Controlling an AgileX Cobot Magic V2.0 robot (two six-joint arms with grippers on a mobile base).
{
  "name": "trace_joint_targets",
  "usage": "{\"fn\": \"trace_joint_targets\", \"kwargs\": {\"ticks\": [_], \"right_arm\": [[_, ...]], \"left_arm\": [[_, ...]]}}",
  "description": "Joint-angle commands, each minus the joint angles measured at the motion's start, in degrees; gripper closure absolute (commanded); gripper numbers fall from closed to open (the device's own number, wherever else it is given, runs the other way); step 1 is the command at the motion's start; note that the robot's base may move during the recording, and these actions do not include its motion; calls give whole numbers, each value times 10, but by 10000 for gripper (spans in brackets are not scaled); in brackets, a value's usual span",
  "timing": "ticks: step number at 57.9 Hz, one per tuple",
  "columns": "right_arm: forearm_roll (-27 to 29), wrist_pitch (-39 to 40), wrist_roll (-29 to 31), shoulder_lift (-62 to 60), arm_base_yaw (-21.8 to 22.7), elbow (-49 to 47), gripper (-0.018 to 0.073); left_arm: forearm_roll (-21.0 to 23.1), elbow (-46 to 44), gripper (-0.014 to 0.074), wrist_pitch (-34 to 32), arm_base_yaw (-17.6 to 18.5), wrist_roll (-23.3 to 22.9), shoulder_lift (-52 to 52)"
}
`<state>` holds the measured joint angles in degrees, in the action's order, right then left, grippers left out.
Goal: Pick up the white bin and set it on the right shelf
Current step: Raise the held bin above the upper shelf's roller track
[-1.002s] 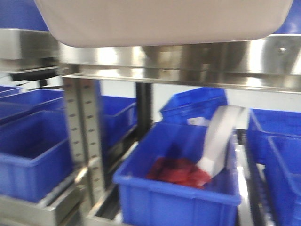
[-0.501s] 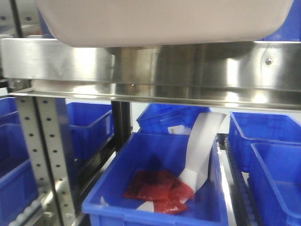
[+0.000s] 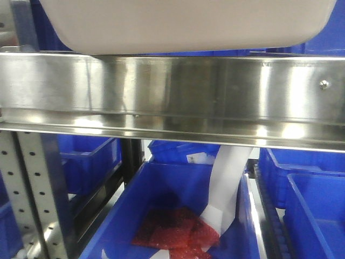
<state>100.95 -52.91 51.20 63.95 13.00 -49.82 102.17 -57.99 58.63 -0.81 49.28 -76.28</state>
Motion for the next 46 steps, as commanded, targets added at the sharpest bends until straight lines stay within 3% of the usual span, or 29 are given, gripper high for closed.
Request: {"fn": "trace_joint_targets", "kwargs": {"ticks": [1, 46], "right_arm": [[74, -118, 1, -19, -18, -25, 498], [74, -98, 1, -19, -18, -25, 498]], "left_arm": [[35, -19, 722, 172, 26, -3, 21], [35, -19, 722, 172, 26, -3, 21]]}}
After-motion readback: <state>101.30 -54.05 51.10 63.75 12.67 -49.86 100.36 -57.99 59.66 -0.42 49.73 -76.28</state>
